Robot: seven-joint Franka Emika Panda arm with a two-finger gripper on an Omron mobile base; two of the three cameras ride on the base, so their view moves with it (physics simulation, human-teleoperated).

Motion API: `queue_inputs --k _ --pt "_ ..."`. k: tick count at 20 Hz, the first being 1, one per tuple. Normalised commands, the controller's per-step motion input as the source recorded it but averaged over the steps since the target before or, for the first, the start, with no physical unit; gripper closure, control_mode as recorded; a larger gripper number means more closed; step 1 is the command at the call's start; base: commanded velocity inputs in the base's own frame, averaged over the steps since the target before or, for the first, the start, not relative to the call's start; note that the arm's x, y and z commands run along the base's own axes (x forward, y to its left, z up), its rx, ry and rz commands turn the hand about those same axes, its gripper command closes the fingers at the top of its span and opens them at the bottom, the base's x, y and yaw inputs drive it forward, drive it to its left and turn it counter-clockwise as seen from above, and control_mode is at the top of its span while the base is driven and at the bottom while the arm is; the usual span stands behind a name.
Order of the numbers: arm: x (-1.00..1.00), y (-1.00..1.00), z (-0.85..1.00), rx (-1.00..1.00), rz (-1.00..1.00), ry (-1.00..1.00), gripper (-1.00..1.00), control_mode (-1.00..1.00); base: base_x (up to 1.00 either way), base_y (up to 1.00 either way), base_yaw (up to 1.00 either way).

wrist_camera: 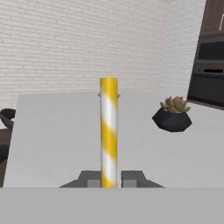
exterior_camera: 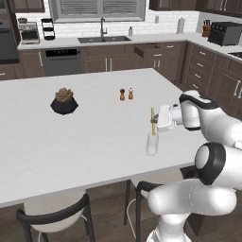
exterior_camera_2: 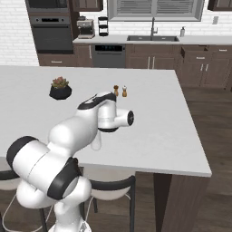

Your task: Take a straw from the drawer in front and place it inside the glass cup on the dining counter.

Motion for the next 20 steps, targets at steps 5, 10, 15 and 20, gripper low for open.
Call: queue_inputs --k 5,10,15,20 --pt "0.07 0.0 -0.13 0.0 0.0 0.0 1.0 -1.0 0.0 0.0 0.0" --pt "0.08 0.0 -0.08 0.0 0.0 0.0 1.0 -1.0 0.0 0.0 0.0" --pt "0.09 0.0 -0.06 0.0 0.0 0.0 1.0 -1.0 0.0 0.0 0.0" --pt "0.02 0.0 -0.11 0.0 0.0 0.0 1.0 -1.0 0.0 0.0 0.0"
